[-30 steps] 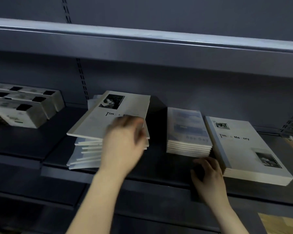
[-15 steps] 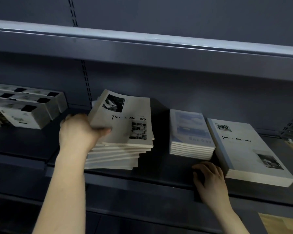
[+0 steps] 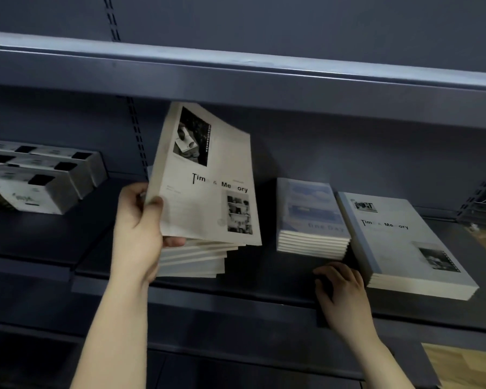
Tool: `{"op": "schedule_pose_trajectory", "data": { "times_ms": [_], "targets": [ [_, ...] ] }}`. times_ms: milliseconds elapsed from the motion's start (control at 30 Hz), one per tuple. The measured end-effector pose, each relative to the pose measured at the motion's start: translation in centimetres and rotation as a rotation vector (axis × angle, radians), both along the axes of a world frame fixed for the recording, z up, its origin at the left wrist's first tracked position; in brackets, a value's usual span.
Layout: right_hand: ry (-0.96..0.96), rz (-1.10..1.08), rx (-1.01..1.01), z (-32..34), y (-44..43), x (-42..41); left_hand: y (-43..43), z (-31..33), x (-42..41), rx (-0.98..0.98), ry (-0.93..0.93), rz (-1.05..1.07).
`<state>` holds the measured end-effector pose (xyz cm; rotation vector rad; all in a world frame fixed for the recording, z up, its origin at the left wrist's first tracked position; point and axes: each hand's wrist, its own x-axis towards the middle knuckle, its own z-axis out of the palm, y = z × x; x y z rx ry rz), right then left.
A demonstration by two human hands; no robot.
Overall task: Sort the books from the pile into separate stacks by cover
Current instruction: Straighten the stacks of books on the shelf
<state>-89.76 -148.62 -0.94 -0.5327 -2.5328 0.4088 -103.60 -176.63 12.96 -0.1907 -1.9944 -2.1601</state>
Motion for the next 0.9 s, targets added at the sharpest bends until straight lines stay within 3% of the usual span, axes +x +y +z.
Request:
{"op": "schedule_pose_trajectory", "data": {
  "times_ms": [167,367,500,667,767,900],
  "targets": [
    [-0.101,0.065,-0.166,2.2,0.2,0.2,3.0,-0.7,2.4,0.160,-0.044,-0.139],
    [0.126,0.050,-0.956,8.4,-0.3,2.2,8.9,-2.7,5.6,0.208,-0.061,-0.289],
    [0.194,-0.017,-1.014,9.4,1.9,3.7,13.0,-4.2,7.9,0.227,-0.107,-0.367],
    [0.360,0.079,-1.180,9.0,5.4,5.7,17.1,-5.6,10.1,0.251,-0.179,-0.483],
    [0.434,0.021,-1.297,8.2,8.1,7.0,18.9,-6.3,10.5,0.089,-0.151,-0.553],
    [0.507,-0.062,-1.256,7.5,12.0,8.9,21.1,-7.5,10.3,-0.187,0.030,-0.641]
  ]
}}
